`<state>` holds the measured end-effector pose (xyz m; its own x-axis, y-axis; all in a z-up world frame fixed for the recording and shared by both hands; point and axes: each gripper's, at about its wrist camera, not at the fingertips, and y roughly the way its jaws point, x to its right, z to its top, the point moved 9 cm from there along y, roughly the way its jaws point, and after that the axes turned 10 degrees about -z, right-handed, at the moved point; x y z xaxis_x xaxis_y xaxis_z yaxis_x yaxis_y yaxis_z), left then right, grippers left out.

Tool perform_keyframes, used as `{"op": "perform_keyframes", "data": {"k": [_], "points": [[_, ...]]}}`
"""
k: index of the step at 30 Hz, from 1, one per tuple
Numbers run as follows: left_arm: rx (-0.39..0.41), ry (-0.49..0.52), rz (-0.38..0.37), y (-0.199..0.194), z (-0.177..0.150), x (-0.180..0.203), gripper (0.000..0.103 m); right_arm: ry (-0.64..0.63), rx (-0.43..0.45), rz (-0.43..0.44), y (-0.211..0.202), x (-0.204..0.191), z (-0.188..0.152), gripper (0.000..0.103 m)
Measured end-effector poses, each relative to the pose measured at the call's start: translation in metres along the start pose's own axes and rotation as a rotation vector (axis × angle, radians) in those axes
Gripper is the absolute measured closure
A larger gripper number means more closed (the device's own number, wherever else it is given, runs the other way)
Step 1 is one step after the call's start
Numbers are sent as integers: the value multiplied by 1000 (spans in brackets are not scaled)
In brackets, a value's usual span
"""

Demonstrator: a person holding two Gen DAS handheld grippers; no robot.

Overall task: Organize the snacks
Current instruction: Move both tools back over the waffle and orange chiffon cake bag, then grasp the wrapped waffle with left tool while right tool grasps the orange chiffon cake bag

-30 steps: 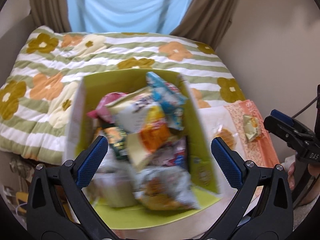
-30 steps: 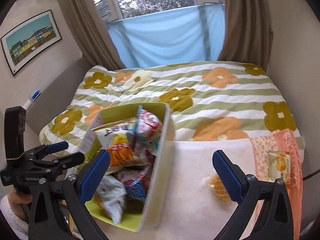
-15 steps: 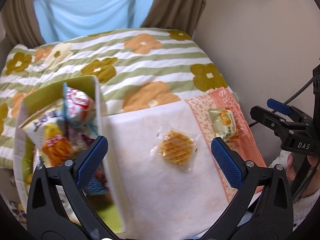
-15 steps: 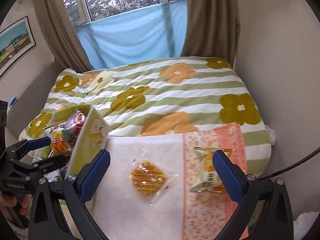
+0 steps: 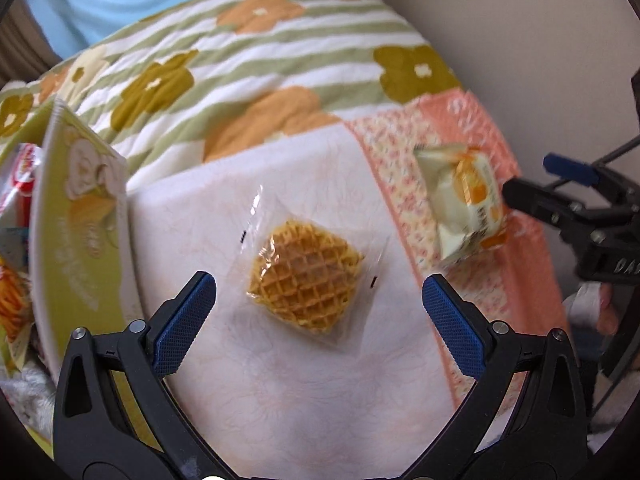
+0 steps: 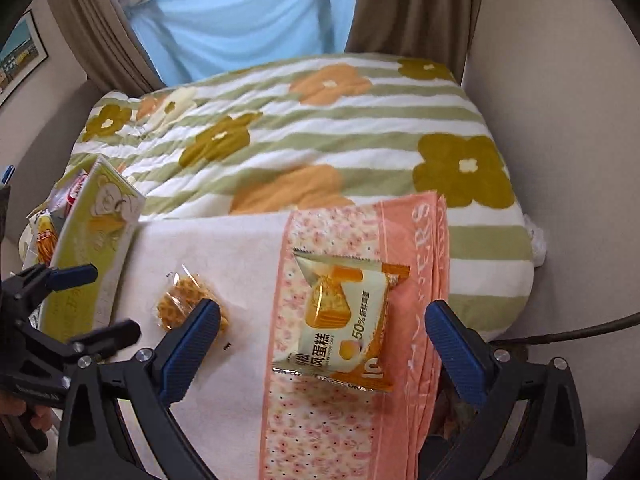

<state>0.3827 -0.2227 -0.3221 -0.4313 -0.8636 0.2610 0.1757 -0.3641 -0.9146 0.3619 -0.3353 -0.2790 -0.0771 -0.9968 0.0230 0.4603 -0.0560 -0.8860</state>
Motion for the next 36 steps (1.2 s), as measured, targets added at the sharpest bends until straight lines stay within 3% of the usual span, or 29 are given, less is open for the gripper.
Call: {"op": "perform_keyframes", "data": {"k": [5,15,26,29,31,36], "points": [[-117,45,34,39,-13,-9,1,24,-53,29,30,5,-8,1],[-238,163,130,85,-22,-16,1,72,-102,18,62,8,-14,1],[-224,175,60,96,-18,-16,2,148,-127,23,76,12,-20,1],[-206,163,45,96,-12,-22,9,160,-121,25,77,13,-24,1],[-183,171,54,92,-7,-25,21,149,-122,13,78,13,-25,1],[-153,128,37,83,-4,-30,27,135,-128,11,81,8,-28,1]]}}
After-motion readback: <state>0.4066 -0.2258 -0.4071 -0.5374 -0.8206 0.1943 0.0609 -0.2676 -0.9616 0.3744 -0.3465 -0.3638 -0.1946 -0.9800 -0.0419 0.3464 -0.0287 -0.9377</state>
